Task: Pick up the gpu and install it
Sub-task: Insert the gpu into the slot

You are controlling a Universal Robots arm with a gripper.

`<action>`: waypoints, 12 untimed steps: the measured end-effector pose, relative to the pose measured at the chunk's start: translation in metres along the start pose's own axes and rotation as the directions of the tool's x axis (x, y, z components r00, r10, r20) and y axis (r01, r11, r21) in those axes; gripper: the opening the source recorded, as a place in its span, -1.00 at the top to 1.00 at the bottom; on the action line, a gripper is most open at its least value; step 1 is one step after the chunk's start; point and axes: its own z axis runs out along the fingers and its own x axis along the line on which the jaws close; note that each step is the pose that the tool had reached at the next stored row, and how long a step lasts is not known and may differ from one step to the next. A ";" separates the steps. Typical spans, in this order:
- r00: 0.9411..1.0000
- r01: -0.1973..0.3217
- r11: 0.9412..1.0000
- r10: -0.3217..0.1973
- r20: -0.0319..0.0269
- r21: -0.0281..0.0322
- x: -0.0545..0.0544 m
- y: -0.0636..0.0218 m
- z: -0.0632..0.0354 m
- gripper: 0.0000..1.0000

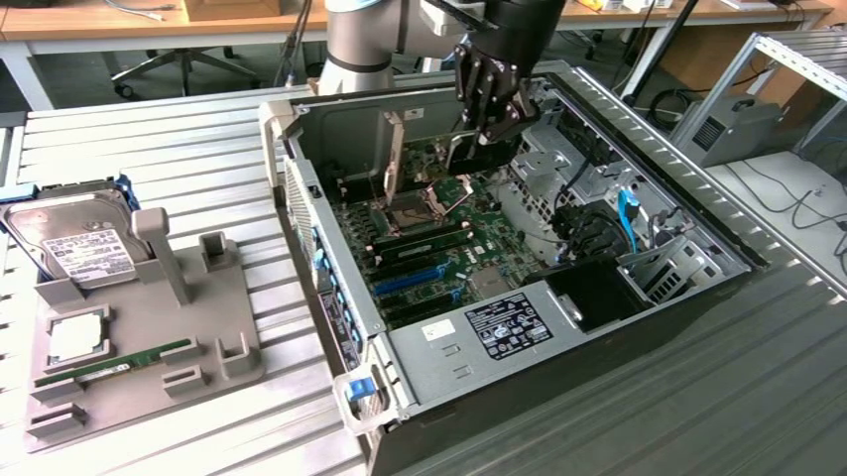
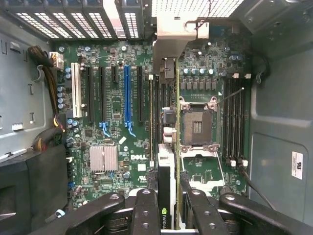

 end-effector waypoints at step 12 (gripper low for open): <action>1.000 0.000 1.000 0.000 0.000 0.000 0.000 0.0014 0.0068 0.46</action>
